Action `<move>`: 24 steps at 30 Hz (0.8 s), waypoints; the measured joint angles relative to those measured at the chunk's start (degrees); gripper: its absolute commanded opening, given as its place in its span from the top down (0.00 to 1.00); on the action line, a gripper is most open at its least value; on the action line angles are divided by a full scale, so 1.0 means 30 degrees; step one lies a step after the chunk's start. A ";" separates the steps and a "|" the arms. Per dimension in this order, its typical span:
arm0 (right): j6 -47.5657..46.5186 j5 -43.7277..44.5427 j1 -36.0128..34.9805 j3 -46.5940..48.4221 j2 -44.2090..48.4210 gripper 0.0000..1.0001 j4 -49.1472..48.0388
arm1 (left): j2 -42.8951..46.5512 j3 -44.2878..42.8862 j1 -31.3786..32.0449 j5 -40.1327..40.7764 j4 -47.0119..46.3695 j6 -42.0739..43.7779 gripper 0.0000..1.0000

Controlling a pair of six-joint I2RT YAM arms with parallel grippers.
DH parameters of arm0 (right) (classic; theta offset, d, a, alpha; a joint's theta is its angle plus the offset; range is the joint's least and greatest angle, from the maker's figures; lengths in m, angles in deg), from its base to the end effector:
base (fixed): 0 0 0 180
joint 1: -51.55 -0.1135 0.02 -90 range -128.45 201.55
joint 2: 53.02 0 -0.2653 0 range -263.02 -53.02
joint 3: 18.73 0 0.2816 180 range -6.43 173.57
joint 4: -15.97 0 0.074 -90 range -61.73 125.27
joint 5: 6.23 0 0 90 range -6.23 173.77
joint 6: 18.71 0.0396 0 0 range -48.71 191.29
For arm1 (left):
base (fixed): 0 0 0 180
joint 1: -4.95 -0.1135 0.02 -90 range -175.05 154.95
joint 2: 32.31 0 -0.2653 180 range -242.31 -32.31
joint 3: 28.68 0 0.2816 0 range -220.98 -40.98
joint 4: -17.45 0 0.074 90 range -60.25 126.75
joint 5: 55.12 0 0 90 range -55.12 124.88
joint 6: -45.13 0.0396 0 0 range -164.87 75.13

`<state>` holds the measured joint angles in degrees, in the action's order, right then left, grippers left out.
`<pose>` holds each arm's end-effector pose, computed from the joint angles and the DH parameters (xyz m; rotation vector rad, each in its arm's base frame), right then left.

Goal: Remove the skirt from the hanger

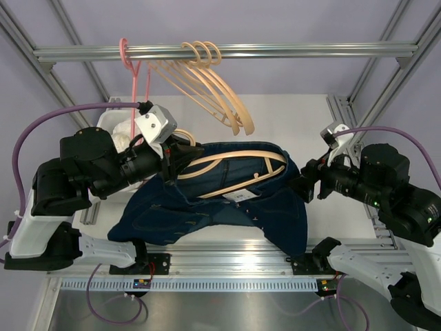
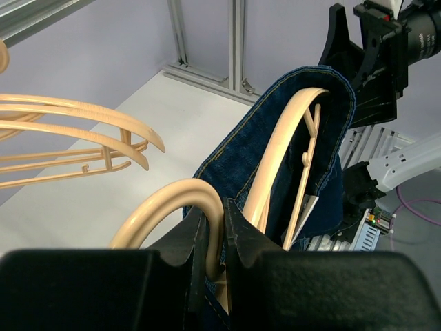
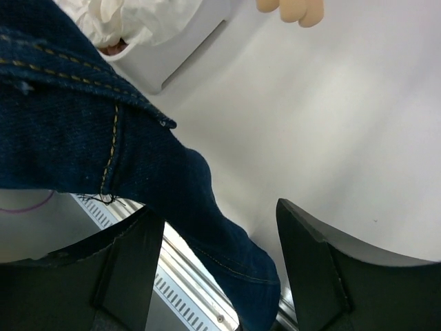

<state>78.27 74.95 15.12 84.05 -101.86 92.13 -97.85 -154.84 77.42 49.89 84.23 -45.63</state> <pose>0.0896 0.0737 0.4981 -0.6109 1.9154 0.6426 0.0579 -0.1494 0.5883 0.8413 1.5110 -0.7382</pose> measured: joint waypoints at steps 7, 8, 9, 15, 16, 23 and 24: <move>-0.0554 -0.2266 -0.0007 -0.1486 0.0882 0.52 -0.0197 | 0.0000 -0.0066 0.0000 0.0015 0.0051 -0.0044 1.00; -0.0539 -0.2565 -0.0007 -0.1574 0.0984 0.53 -0.0197 | -0.0022 -0.0109 0.0000 0.0015 0.0066 -0.0044 1.00; -0.0546 -0.2812 -0.0007 -0.1610 0.1042 0.55 -0.0189 | -0.0051 -0.0168 0.0000 0.0015 0.0087 -0.0044 1.00; -0.0525 -0.3344 -0.0007 -0.2098 0.1173 0.60 -0.0182 | -0.0175 -0.0670 0.0000 0.0036 0.0765 0.0051 1.00; -0.0532 -0.3395 -0.0007 -0.2229 0.1173 0.63 -0.0168 | -0.0233 -0.0823 0.0000 0.0051 0.0889 0.0087 1.00; -0.0423 -0.2514 -0.0022 -0.2477 0.0809 1.00 0.0095 | -0.0306 -0.1013 0.0000 0.0168 0.1129 0.0095 1.00; -0.0386 -0.2113 -0.0022 -0.2484 0.0787 1.00 0.0102 | -0.0313 -0.1013 0.0000 0.0226 0.1137 0.0095 1.00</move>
<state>77.11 68.61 15.06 76.60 -99.50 92.43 -98.79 -157.88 77.42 50.57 87.64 -45.34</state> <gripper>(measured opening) 0.035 0.128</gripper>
